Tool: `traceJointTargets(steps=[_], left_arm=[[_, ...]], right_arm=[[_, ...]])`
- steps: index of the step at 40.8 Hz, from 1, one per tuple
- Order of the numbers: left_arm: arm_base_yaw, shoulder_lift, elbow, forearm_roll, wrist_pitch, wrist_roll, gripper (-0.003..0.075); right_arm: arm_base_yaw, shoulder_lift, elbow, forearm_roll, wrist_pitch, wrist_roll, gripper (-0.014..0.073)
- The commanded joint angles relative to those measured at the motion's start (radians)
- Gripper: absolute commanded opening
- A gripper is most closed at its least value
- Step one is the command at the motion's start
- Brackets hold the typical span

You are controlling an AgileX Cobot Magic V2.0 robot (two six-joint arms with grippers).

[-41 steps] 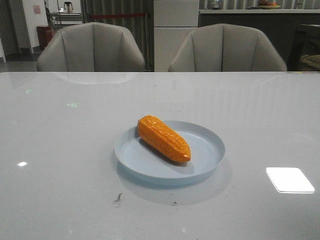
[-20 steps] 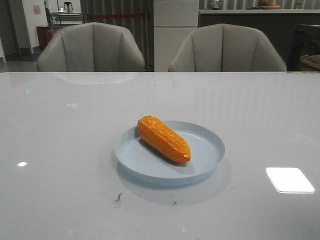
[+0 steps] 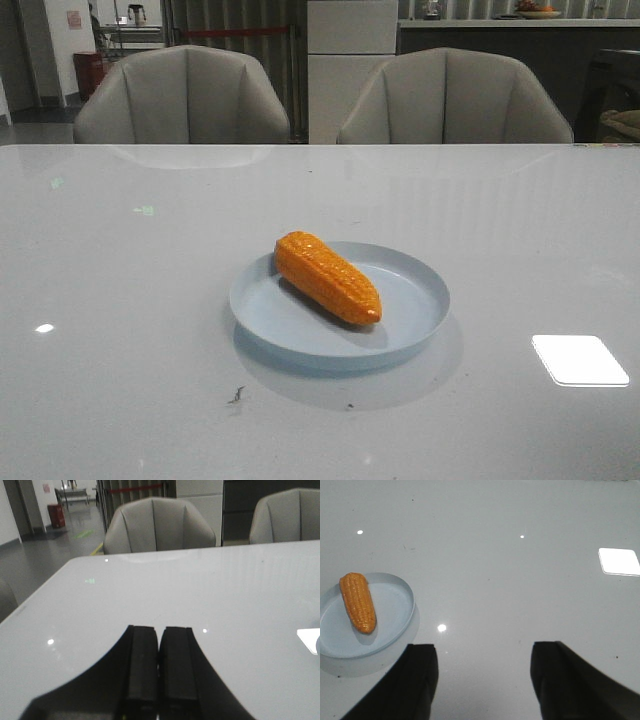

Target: Place corn on plate with both arms

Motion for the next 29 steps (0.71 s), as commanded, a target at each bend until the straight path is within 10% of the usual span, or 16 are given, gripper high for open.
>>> traceJointTargets(steps=[1, 29], left_arm=[[0.000, -0.016, 0.039, -0.004, -0.027, -0.002, 0.0094], [0.000, -0.016, 0.039, -0.004, -0.015, -0.002, 0.0094]], right_arm=[[-0.005, 0.005, -0.024, 0.008, -0.073, -0.002, 0.0515], [-0.005, -0.068, -0.005, -0.035, -0.077, -0.002, 0.0505]])
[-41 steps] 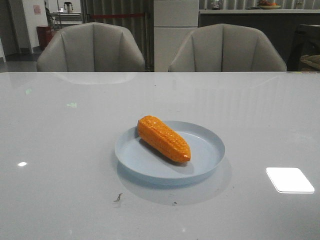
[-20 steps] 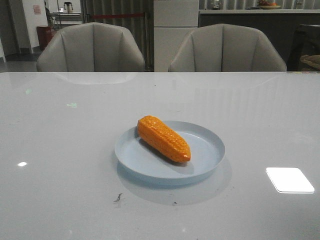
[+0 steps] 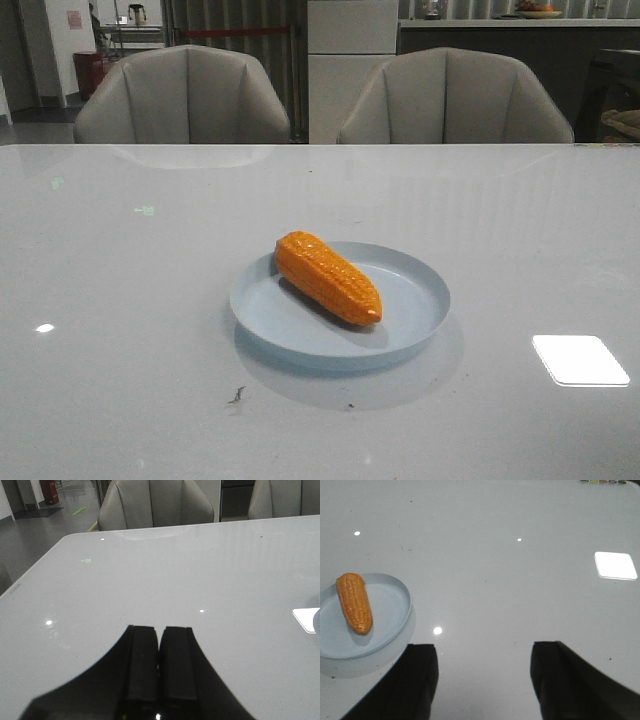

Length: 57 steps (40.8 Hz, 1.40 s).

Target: Place corn on plate with both arms

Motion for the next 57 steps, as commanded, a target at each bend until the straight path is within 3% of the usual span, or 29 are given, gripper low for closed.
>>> traceJointTargets(steps=[1, 13, 20, 30, 34, 42, 57], left_arm=[[0.000, -0.016, 0.039, -0.004, -0.075, -0.002, 0.0094], [0.000, -0.016, 0.039, -0.004, -0.075, -0.002, 0.0094], [0.000, -0.016, 0.039, -0.004, -0.075, -0.002, 0.0094], [0.000, -0.016, 0.039, -0.004, -0.075, -0.002, 0.0094], [0.000, -0.016, 0.039, -0.004, -0.075, -0.002, 0.0094], [0.000, -0.016, 0.039, -0.004, -0.075, -0.002, 0.0094], [0.000, -0.016, 0.039, -0.004, -0.075, -0.002, 0.0094]], right_arm=[[-0.005, -0.051, -0.005, -0.014, -0.084, -0.002, 0.0493], [-0.005, -0.314, 0.177, -0.013, -0.292, -0.002, 0.0159], [-0.005, -0.410, 0.323, -0.013, -0.368, -0.002, 0.0020], [-0.005, -0.408, 0.606, -0.007, -0.588, -0.002, 0.0024], [-0.005, -0.408, 0.597, -0.007, -0.477, -0.002, 0.0024], [-0.005, -0.408, 0.612, -0.007, -0.413, -0.002, 0.0024], [-0.005, -0.408, 0.612, -0.007, -0.408, -0.002, 0.0024]])
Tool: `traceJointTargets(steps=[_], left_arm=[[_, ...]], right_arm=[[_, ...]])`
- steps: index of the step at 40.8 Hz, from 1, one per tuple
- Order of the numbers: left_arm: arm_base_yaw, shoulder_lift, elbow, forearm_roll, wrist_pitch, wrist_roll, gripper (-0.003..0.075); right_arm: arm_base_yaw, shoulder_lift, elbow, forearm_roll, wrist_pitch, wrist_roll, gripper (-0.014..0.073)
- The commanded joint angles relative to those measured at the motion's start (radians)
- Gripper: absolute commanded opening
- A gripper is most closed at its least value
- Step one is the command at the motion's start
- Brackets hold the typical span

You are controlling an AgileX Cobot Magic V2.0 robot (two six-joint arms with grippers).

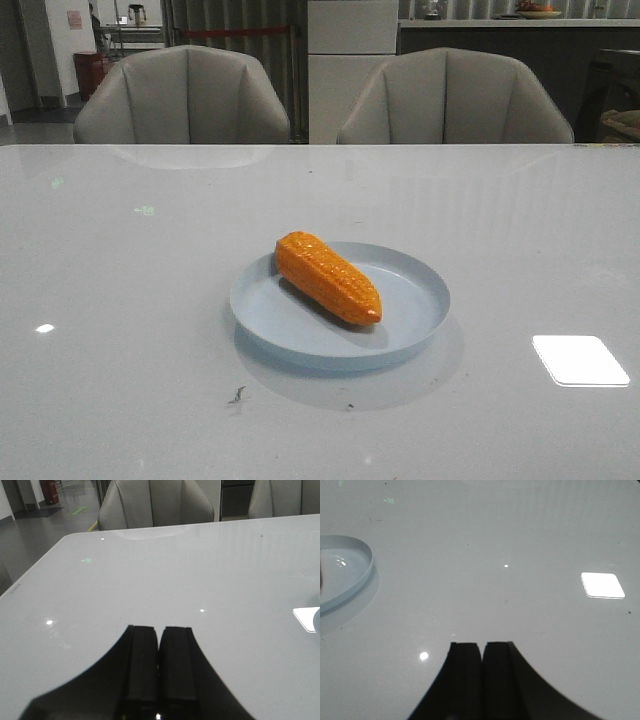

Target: Place corn on plate with both arms

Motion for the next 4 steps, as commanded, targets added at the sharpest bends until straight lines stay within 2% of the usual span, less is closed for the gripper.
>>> traceJointTargets(steps=[1, 4], left_arm=[[0.000, -0.016, 0.039, -0.004, -0.077, -0.004, 0.0094], [0.000, -0.016, 0.039, -0.004, -0.077, -0.004, 0.0094]], right_arm=[[-0.004, -0.024, -0.019, 0.002, -0.050, -0.002, 0.0024], [-0.004, -0.024, -0.019, 0.002, -0.050, -0.002, 0.0024]])
